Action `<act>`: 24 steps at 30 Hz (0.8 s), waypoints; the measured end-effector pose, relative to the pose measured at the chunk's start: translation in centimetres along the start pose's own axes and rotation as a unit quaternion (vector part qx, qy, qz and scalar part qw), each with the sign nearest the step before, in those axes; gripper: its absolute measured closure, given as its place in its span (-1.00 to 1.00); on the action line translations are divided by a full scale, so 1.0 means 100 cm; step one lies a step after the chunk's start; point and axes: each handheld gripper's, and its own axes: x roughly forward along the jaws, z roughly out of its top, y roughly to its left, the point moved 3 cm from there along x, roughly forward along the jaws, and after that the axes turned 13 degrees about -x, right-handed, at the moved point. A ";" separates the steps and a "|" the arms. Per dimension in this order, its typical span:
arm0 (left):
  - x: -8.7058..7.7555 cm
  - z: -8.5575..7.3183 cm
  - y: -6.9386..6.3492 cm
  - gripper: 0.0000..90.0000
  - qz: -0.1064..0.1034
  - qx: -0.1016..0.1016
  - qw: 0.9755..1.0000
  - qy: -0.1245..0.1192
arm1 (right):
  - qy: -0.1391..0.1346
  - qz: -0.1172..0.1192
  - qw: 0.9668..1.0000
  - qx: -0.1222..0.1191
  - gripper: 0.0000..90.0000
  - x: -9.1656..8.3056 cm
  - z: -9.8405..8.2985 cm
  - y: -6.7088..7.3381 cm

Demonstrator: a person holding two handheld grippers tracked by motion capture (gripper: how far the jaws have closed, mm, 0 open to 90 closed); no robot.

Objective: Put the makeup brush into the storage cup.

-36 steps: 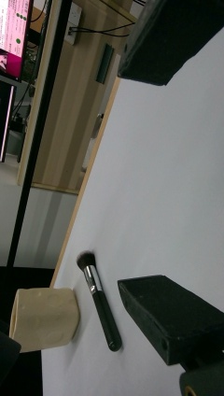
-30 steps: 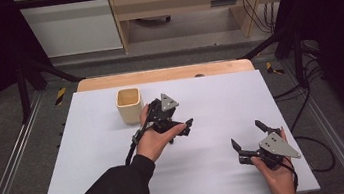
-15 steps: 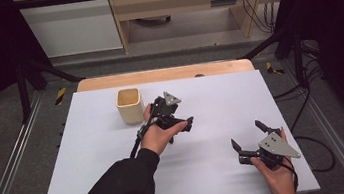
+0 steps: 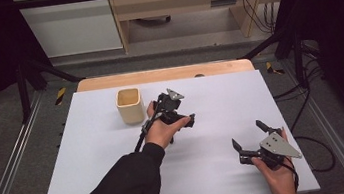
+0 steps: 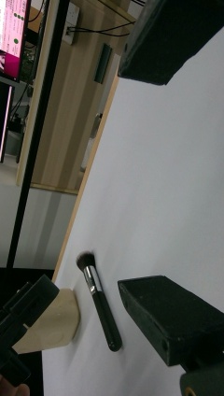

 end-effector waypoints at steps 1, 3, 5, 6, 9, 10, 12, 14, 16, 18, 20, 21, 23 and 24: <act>0.003 -0.003 0.002 -0.92 0.003 -0.002 1.000 0.010 | 0.000 0.000 1.000 -0.001 -0.96 0.000 0.000 0.000; 0.005 -0.004 0.002 -0.92 0.006 -0.006 1.000 0.013 | 0.000 0.000 1.000 -0.001 -0.96 0.000 0.000 0.000; 0.009 -0.007 0.003 -0.92 0.004 -0.011 1.000 0.019 | 0.000 0.001 1.000 0.000 -0.96 0.000 0.000 0.000; 0.010 -0.008 0.004 -0.92 0.005 -0.014 1.000 0.024 | 0.000 0.001 1.000 0.000 -0.96 0.000 0.000 0.000; 0.013 -0.010 0.006 -0.92 0.007 -0.021 0.999 0.030 | 0.000 0.001 1.000 0.000 -0.96 0.000 0.000 0.000; 0.015 -0.011 0.006 -0.92 0.007 -0.023 0.999 0.032 | 0.000 0.001 1.000 0.000 -0.96 0.000 0.000 0.000; 0.015 -0.011 0.006 -0.92 0.007 -0.023 0.999 0.032 | 0.000 0.001 1.000 0.001 -0.96 0.000 0.000 0.000; 0.014 -0.011 0.007 -0.92 0.007 -0.018 0.999 0.031 | 0.001 0.002 1.000 0.002 -0.96 0.000 0.000 0.000; 0.014 -0.011 0.007 -0.92 0.010 -0.020 0.999 0.027 | 0.002 0.002 1.000 0.002 -0.96 0.001 -0.001 0.000; 0.015 -0.012 0.008 -0.91 0.014 -0.020 0.999 0.023 | 0.003 0.002 1.000 0.000 -0.96 0.001 -0.001 -0.001; 0.016 -0.015 0.009 -0.91 0.012 -0.023 0.999 0.030 | 0.003 0.001 1.000 0.001 -0.96 0.000 -0.001 -0.001; 0.017 -0.016 0.009 -0.91 0.012 -0.023 0.999 0.034 | 0.002 0.001 1.000 0.002 -0.96 0.000 -0.001 -0.001; 0.019 -0.019 0.009 -0.91 0.011 -0.024 0.999 0.035 | 0.002 0.001 1.000 0.001 -0.96 0.000 -0.001 0.000; 0.019 -0.019 0.009 -0.91 0.010 -0.023 0.999 0.038 | 0.003 0.002 1.000 0.002 -0.96 0.001 -0.001 0.000</act>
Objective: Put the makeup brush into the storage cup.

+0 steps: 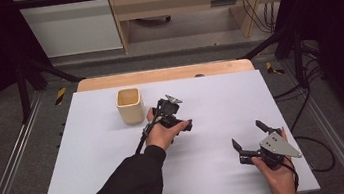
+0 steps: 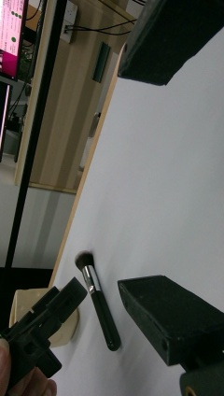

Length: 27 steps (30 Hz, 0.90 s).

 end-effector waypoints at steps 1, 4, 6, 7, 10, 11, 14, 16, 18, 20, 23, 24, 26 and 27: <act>0.001 -0.001 0.000 -0.91 0.000 -0.003 1.000 0.002 | 0.000 0.000 1.000 0.000 -0.96 0.000 0.000 0.000; 0.003 -0.001 0.003 -0.90 0.001 -0.010 1.000 0.004 | 0.000 0.001 1.000 -0.001 -0.96 0.000 0.000 0.000; 0.002 -0.001 0.004 -0.89 0.001 -0.012 1.000 0.004 | 0.000 0.000 1.000 -0.001 -0.96 0.000 0.000 0.000; 0.002 -0.001 0.005 -0.89 0.002 -0.011 1.000 0.007 | 0.000 0.000 1.000 -0.001 -0.96 0.000 0.000 0.000; 0.001 -0.002 0.006 -0.88 0.003 -0.017 1.000 0.008 | 0.000 0.000 1.000 -0.001 -0.96 0.000 0.000 0.000; 0.001 -0.002 0.006 -0.88 0.004 -0.017 1.000 0.011 | 0.000 0.000 1.000 -0.001 -0.96 0.000 0.000 0.000; 0.001 -0.002 0.005 -0.86 0.003 -0.019 1.000 0.011 | 0.000 0.000 1.000 -0.001 -0.96 0.000 0.000 0.000; 0.002 -0.002 0.005 -0.85 0.002 -0.020 1.000 0.013 | -0.001 0.000 1.000 0.000 -0.96 0.000 0.000 0.000; 0.003 -0.002 0.005 -0.84 0.003 -0.022 1.000 0.013 | -0.002 -0.002 1.000 -0.002 -0.96 -0.001 0.000 -0.001; 0.005 -0.003 0.005 -0.84 0.003 -0.022 1.000 0.015 | -0.002 -0.003 1.000 -0.002 -0.96 -0.001 0.000 -0.002; 0.006 -0.003 0.005 -0.84 0.004 -0.021 1.000 0.017 | -0.001 -0.003 1.000 -0.002 -0.96 -0.001 0.000 -0.002; 0.007 -0.003 0.005 -0.83 0.005 -0.025 1.000 0.017 | -0.001 -0.003 1.000 -0.002 -0.96 -0.001 0.000 -0.002; 0.007 -0.003 0.006 -0.83 0.008 -0.025 0.999 0.020 | -0.002 -0.003 1.000 -0.001 -0.96 -0.001 0.000 -0.002; 0.007 -0.004 0.005 -0.83 0.008 -0.024 0.999 0.022 | -0.002 -0.003 1.000 -0.001 -0.96 -0.001 0.000 -0.002</act>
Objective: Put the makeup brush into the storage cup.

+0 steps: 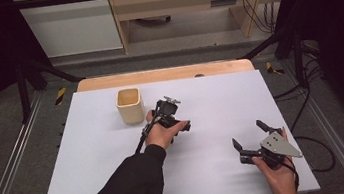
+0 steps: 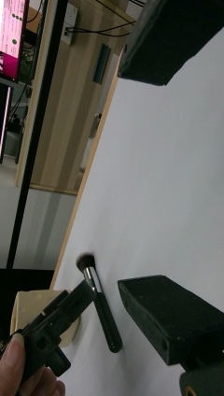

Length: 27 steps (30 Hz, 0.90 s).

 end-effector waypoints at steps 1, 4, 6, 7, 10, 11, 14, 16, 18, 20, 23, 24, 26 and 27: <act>0.000 0.000 0.000 -0.83 0.000 0.000 1.000 0.000 | 0.000 0.000 1.000 0.000 -0.96 0.000 0.000 0.000; 0.000 -0.001 -0.001 -0.82 0.003 -0.001 1.000 0.004 | -0.001 0.000 1.000 0.001 -0.96 0.000 0.000 0.000; -0.001 -0.001 0.000 -0.82 0.004 -0.001 1.000 0.006 | -0.001 0.000 1.000 0.001 -0.96 0.000 0.000 0.000; -0.001 -0.001 -0.001 -0.82 0.002 -0.004 1.000 0.005 | -0.001 0.000 1.000 0.001 -0.96 0.000 0.000 0.000; -0.003 -0.001 -0.001 -0.82 0.001 -0.007 1.000 0.002 | -0.001 0.000 1.000 0.001 -0.96 0.000 0.000 0.001; -0.003 -0.001 -0.001 -0.82 0.000 -0.007 1.000 0.003 | 0.000 0.000 1.000 0.001 -0.96 0.000 0.001 0.001; -0.004 -0.001 0.000 -0.81 0.000 -0.010 1.000 0.006 | 0.000 0.002 1.000 -0.002 -0.95 0.000 0.001 0.002; -0.004 -0.001 0.000 -0.80 -0.001 -0.011 1.000 0.006 | -0.001 0.002 1.000 -0.003 -0.95 0.000 0.001 0.002; -0.003 -0.001 0.000 -0.80 -0.002 -0.012 1.000 0.006 | -0.003 0.000 1.000 -0.002 -0.95 0.000 0.001 0.001; -0.002 -0.001 0.000 -0.79 -0.001 -0.014 1.000 0.006 | -0.002 0.000 1.000 -0.001 -0.95 -0.001 0.001 0.001; 0.000 -0.001 0.002 -0.76 0.003 -0.022 1.000 0.013 | -0.002 0.000 1.000 0.001 -0.95 -0.001 0.001 0.000; 0.000 -0.001 0.002 -0.75 0.003 -0.022 1.000 0.013 | -0.002 0.000 1.000 0.000 -0.95 0.000 0.000 0.000; 0.002 -0.002 0.004 -0.73 0.010 -0.028 0.999 0.015 | -0.003 0.001 1.000 -0.001 -0.95 0.000 0.001 0.001; 0.002 -0.001 0.005 -0.73 0.012 -0.030 0.999 0.013 | -0.002 0.001 1.000 -0.001 -0.95 0.000 0.001 0.001</act>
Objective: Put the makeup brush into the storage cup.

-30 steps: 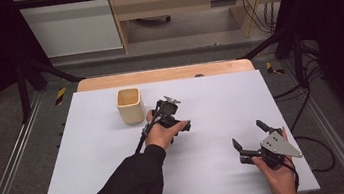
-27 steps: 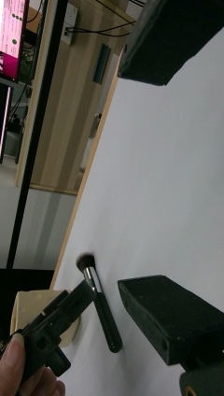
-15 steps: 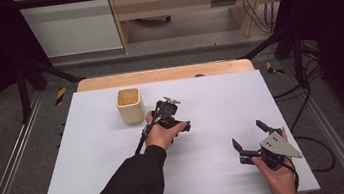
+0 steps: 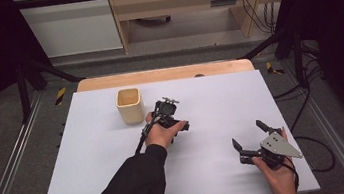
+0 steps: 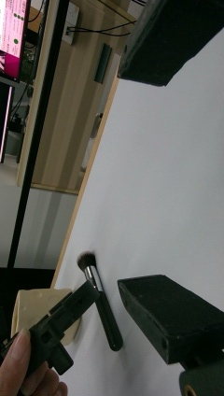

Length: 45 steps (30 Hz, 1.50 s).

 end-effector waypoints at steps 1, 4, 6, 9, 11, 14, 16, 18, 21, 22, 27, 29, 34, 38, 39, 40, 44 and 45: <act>0.000 0.001 0.001 -0.72 0.001 -0.002 1.000 0.000 | 0.000 0.000 1.000 0.000 -0.95 0.000 0.000 0.000; 0.002 0.001 0.004 -0.69 0.003 -0.013 1.000 0.000 | 0.000 -0.001 1.000 0.001 -0.95 0.000 0.000 -0.001; 0.003 0.000 0.006 -0.69 0.009 -0.015 1.000 0.006 | 0.000 -0.002 1.000 0.001 -0.95 0.000 0.000 -0.001; 0.006 -0.002 0.009 -0.69 0.015 -0.018 1.000 0.007 | 0.000 -0.001 1.000 0.001 -0.95 0.000 -0.001 -0.001; 0.007 -0.003 0.011 -0.68 0.018 -0.021 1.000 0.005 | 0.000 -0.001 1.000 0.001 -0.95 0.000 0.000 -0.001; 0.009 -0.004 0.013 -0.64 0.022 -0.022 0.999 0.007 | 0.000 -0.001 1.000 -0.001 -0.95 0.000 -0.001 -0.001; 0.009 -0.004 0.015 -0.63 0.024 -0.025 0.999 0.008 | 0.000 -0.001 1.000 0.000 -0.95 0.000 -0.001 -0.001; 0.009 -0.004 0.016 -0.51 0.023 -0.025 0.999 0.010 | 0.001 -0.001 1.000 0.000 -0.95 0.000 -0.001 -0.001; 0.009 -0.003 0.015 -0.36 0.022 -0.027 0.999 0.007 | 0.000 -0.001 1.000 0.000 -0.95 0.000 -0.001 -0.001; 0.009 -0.003 0.015 -0.33 0.021 -0.027 0.999 0.007 | 0.001 -0.001 1.000 0.000 -0.95 0.000 -0.001 -0.001; 0.012 -0.004 0.016 -0.28 0.023 -0.029 0.999 0.020 | 0.002 -0.001 1.000 0.001 -0.95 0.000 -0.001 -0.001; 0.012 -0.004 0.016 -0.26 0.025 -0.029 0.999 0.020 | 0.002 0.000 1.000 0.000 -0.95 0.000 -0.001 -0.001; 0.013 -0.005 0.016 -0.03 0.033 -0.033 0.999 0.017 | 0.004 0.003 1.000 -0.007 -0.95 0.001 -0.001 0.002; 0.012 -0.005 0.018 0.14 0.035 -0.040 0.998 0.014 | 0.005 0.002 1.000 -0.007 -0.95 0.001 -0.001 0.001; 0.013 -0.005 0.018 0.14 0.034 -0.044 0.998 0.011 | 0.004 0.002 1.000 -0.006 -0.95 0.001 -0.001 0.001; 0.013 -0.005 0.018 0.17 0.034 -0.046 0.998 0.010 | 0.004 0.002 1.000 -0.006 -0.95 0.001 -0.001 0.001; 0.015 -0.005 0.018 0.21 0.033 -0.050 0.998 0.016 | 0.006 0.002 1.000 -0.007 -0.95 0.001 -0.002 0.001; 0.015 -0.005 0.018 0.21 0.033 -0.050 0.998 0.016 | 0.007 0.002 1.000 -0.007 -0.95 0.001 -0.002 0.001</act>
